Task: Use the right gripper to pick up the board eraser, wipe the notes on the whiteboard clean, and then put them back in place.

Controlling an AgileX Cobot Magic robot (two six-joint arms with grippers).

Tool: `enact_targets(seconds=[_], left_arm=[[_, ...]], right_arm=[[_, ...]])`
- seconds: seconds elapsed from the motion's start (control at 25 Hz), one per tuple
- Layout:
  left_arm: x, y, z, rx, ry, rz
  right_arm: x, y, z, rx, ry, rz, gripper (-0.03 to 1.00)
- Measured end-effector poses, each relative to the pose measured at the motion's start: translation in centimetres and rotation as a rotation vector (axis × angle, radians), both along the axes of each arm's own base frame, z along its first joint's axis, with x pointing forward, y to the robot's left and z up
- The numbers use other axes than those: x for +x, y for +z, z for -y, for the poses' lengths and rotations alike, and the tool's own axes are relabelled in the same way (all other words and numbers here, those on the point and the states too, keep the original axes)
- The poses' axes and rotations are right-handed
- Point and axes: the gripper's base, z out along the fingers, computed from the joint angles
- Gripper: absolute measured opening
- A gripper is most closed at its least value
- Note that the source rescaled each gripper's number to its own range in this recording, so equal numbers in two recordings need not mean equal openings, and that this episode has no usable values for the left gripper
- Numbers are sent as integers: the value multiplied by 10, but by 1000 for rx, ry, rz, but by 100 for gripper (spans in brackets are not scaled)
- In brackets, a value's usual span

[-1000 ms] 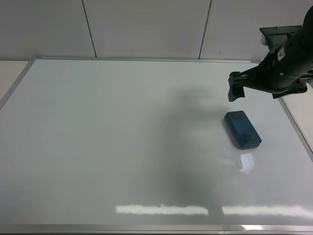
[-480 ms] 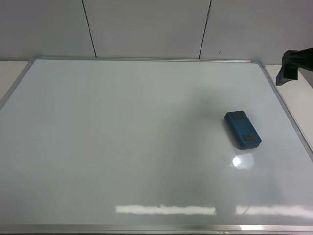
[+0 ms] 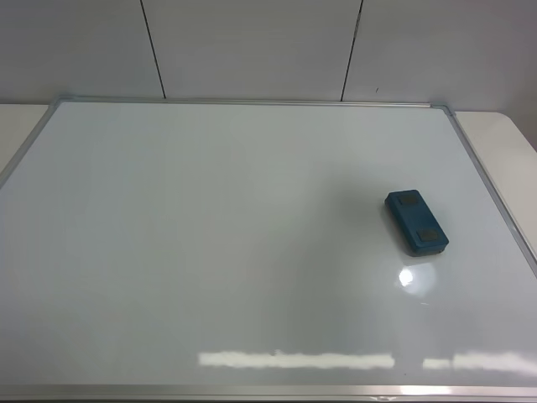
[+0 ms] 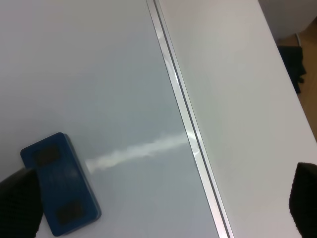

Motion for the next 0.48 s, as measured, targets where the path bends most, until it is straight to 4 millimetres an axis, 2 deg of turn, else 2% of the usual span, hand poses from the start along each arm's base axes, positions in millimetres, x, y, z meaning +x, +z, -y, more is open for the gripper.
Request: enact_targets(seconds=[0.2, 0.48], left_arm=[[0, 0, 0, 0, 0, 0], [0, 0, 0, 0, 0, 0]], right_arm=[[-43, 18, -1, -19, 14, 59, 100], [-98, 30, -3, -32, 13, 138, 100]])
